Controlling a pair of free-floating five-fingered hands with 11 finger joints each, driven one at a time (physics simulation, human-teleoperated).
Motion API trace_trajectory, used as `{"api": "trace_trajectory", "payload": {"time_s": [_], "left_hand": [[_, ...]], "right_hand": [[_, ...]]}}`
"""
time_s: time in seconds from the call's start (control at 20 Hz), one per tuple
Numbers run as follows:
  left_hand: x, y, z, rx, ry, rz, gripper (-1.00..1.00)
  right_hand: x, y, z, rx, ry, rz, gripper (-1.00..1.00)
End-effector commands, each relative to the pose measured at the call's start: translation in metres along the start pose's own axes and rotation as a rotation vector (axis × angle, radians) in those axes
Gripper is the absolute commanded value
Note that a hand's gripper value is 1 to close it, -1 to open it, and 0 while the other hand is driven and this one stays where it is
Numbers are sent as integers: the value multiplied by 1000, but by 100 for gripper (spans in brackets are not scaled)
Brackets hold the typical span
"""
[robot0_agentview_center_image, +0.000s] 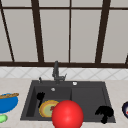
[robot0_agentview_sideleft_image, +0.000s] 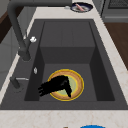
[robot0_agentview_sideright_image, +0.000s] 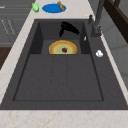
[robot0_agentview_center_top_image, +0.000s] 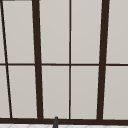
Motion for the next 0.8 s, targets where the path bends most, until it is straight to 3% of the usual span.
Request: {"api": "trace_trajectory", "payload": {"time_s": [0.0, 0.1, 0.2, 0.6, 0.75], "left_hand": [[10, 20, 10, -8, -21, 4, -100], [18, 31, 16, -30, -25, 11, -100], [29, 40, 21, -33, -22, 0, -100], [52, 82, 56, -23, -22, 8, -100], [55, 93, 73, -10, -20, 43, -100]], "right_hand": [[0, 0, 0, 0, 0, 0, 0], [0, 0, 0, 0, 0, 0, 0], [0, 0, 0, 0, 0, 0, 0], [0, 0, 0, 0, 0, 0, 0], [0, 0, 0, 0, 0, 0, 0]]}}
